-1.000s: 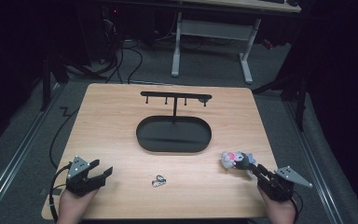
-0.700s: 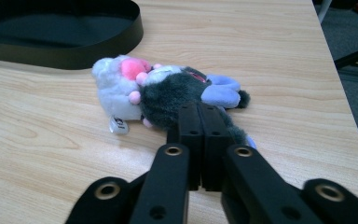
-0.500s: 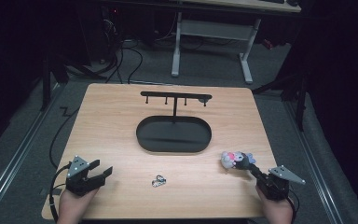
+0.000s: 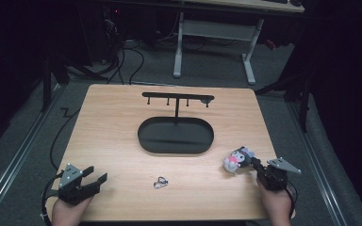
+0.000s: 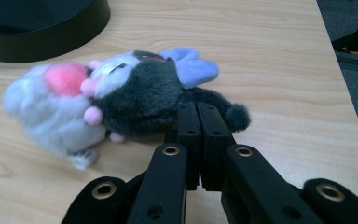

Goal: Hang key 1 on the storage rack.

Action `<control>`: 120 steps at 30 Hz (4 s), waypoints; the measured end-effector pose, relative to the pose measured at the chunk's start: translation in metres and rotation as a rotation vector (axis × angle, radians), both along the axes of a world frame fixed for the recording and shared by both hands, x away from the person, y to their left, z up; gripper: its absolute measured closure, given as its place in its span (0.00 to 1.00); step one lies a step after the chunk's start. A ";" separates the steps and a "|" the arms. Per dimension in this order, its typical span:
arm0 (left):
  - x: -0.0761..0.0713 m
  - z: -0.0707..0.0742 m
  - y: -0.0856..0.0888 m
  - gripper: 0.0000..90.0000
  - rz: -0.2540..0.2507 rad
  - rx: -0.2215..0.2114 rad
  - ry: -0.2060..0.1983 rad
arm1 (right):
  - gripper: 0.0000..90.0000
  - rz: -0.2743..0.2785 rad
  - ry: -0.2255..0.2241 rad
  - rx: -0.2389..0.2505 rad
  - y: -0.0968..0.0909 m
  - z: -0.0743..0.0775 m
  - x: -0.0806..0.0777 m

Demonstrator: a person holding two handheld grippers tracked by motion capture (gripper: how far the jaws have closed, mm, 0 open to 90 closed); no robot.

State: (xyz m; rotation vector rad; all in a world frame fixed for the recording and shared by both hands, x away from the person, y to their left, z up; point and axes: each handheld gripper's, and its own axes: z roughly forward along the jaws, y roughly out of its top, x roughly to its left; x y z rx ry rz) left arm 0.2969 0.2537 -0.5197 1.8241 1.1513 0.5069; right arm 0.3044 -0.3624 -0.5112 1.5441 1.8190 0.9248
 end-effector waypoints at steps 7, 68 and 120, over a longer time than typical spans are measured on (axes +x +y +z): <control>-0.010 0.000 0.007 0.41 0.024 -0.002 -0.003 | 0.98 0.026 -0.001 -0.036 0.008 -0.002 0.018; 0.019 0.001 -0.033 0.35 -0.094 0.035 -0.042 | 0.74 0.072 0.038 -0.007 0.023 -0.002 -0.010; 0.017 0.003 -0.025 0.35 -0.160 -0.014 -0.054 | 0.25 0.243 0.696 -0.279 0.081 0.049 0.035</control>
